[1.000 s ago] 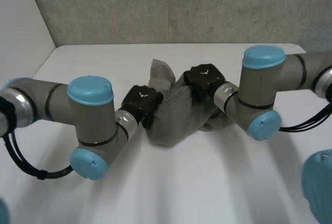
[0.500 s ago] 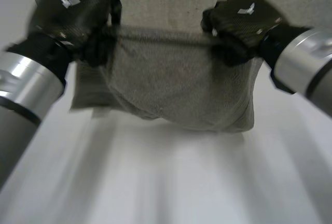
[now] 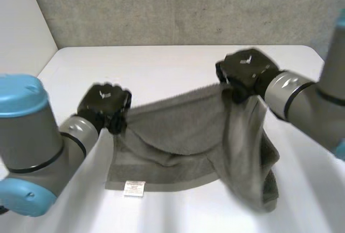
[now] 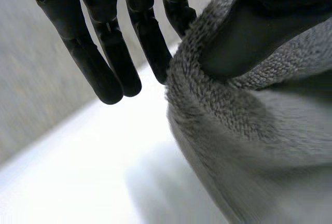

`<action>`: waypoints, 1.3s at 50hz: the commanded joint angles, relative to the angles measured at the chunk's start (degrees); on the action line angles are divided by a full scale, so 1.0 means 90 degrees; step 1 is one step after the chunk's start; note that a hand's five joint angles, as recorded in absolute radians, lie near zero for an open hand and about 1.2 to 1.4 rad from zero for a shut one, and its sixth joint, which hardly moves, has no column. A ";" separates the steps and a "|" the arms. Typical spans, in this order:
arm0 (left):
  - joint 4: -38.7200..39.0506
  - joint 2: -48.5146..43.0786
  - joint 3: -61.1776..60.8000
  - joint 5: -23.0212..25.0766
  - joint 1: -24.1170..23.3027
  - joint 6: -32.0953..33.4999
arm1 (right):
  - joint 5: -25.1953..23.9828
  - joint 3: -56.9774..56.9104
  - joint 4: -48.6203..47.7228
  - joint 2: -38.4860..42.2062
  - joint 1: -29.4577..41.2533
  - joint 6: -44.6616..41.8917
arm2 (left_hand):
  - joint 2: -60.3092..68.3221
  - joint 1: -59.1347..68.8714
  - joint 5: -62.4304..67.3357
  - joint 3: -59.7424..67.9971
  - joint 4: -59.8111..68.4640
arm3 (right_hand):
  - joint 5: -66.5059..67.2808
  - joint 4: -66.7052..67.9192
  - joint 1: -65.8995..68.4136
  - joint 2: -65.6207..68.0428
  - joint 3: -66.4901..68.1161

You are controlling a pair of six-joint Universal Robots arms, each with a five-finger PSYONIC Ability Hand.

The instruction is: Fold the towel.

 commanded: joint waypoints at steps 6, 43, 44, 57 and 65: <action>0.0081 -0.0795 0.0023 0.0049 -0.0013 -0.0061 | -0.0005 -0.0231 -0.0012 0.1048 0.0008 -0.0052 | -0.0683 -0.1043 -0.1851 -0.0677 -0.0675 | 0.0482 0.0379 0.0550 0.0394 0.0426; 0.2210 0.0581 -0.1529 -0.0752 -0.0101 0.0174 | -0.0024 0.1651 -0.2893 -0.0202 0.0095 -0.0461 | 0.0345 -0.0015 -0.0823 0.0350 0.0353 | 0.0482 0.0379 0.0550 0.0394 0.0426; 0.2200 0.0446 -0.1664 -0.0752 -0.0091 0.0280 | -0.0024 0.1653 -0.2893 -0.0202 0.0096 -0.0462 | 0.0345 -0.0015 -0.0823 0.0350 0.0353 | 0.0482 0.0379 0.0550 0.0394 0.0426; 0.2210 0.0318 -0.2086 -0.0733 -0.0120 0.0867 | 0.0083 0.2268 -0.2054 0.0013 0.0066 -0.0862 | 0.0345 -0.0015 -0.0823 0.0350 0.0353 | -0.2976 -0.3079 -0.2908 -0.3064 -0.3032; 0.2210 0.0523 -0.2105 -0.0733 -0.0305 0.0857 | 0.0083 0.2346 -0.1741 -0.0162 -0.0031 -0.0814 | 0.0345 -0.0015 -0.0823 0.0350 0.0353 | -0.4856 -0.4959 -0.4788 -0.4944 -0.4912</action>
